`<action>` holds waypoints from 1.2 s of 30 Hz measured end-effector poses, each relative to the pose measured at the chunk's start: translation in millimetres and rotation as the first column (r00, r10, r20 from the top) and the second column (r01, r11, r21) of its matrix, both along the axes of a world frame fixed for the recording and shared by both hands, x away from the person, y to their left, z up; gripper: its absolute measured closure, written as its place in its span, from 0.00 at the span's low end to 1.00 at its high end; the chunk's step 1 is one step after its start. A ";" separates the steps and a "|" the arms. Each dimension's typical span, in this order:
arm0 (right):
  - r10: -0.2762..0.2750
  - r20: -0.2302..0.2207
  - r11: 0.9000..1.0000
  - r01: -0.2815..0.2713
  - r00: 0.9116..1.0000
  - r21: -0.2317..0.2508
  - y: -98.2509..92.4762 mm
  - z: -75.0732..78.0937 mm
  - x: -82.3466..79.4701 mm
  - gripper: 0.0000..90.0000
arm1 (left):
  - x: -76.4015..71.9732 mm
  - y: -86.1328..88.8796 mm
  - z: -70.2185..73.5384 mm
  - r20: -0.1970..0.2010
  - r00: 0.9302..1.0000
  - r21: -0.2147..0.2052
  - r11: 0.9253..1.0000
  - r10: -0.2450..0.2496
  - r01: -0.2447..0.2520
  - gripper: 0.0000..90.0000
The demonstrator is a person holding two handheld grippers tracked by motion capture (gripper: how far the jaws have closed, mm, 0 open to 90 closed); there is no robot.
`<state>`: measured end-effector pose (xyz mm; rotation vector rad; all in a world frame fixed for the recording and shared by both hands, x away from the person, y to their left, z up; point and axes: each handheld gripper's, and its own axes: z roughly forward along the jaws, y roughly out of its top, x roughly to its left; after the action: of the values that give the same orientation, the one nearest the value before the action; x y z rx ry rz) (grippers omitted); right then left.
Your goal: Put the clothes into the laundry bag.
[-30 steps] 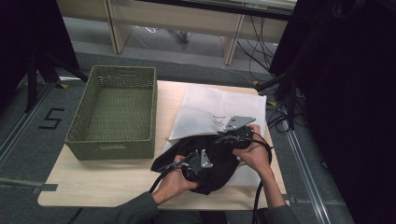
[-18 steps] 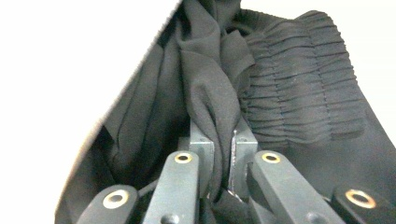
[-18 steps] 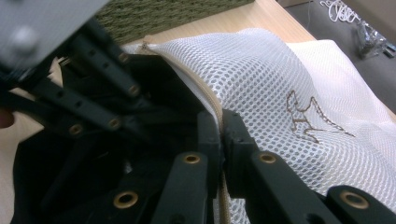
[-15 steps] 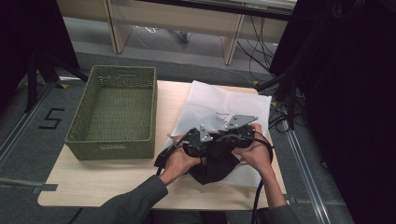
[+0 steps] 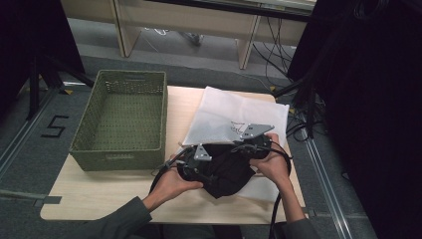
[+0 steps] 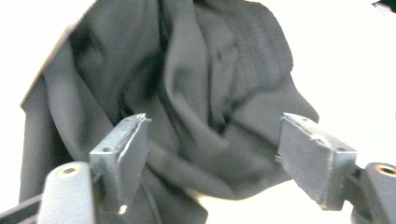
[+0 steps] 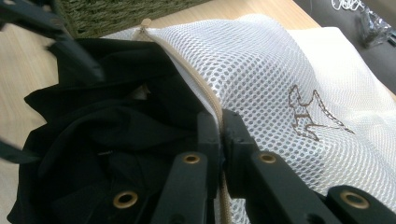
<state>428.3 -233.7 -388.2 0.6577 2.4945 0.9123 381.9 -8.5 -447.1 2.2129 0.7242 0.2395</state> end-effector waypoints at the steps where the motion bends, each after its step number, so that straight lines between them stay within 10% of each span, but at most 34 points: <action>1: -0.001 0.000 1.000 0.001 1.000 -0.001 0.1 0.0 0.1 0.98 | -5.3 1.8 -6.8 -0.005 1.000 0.019 1.000 -0.006 0.006 0.24; 11: 0.012 0.006 1.000 -0.012 1.000 -0.010 1.1 -0.7 0.4 0.98 | -4.4 -23.3 -46.2 -0.015 0.997 0.095 0.992 -0.077 0.078 0.22; 15: 0.012 0.005 1.000 -0.012 1.000 -0.005 2.0 -0.1 0.0 0.98 | 6.6 -30.8 -48.1 0.055 0.996 0.130 0.989 -0.077 0.069 0.69; 19: 0.008 0.003 1.000 -0.008 1.000 0.000 1.6 2.0 -0.6 0.98 | 17.6 -34.7 -39.3 0.043 0.998 0.104 0.994 -0.046 0.041 0.90; 29: 0.015 0.000 1.000 -0.015 1.000 0.006 1.7 4.0 -1.0 0.98 | 45.8 -50.9 -6.6 0.109 0.994 0.044 0.999 0.007 -0.012 0.93; 36: -0.004 -0.009 1.000 0.004 1.000 0.002 -5.7 0.3 1.5 0.98 | 59.3 -53.5 -24.0 0.033 0.999 0.042 0.999 0.032 -0.034 0.76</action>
<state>429.8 -239.4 -387.9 0.6683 2.4995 0.9129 441.2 -62.0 -471.1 2.2329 0.7445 0.3093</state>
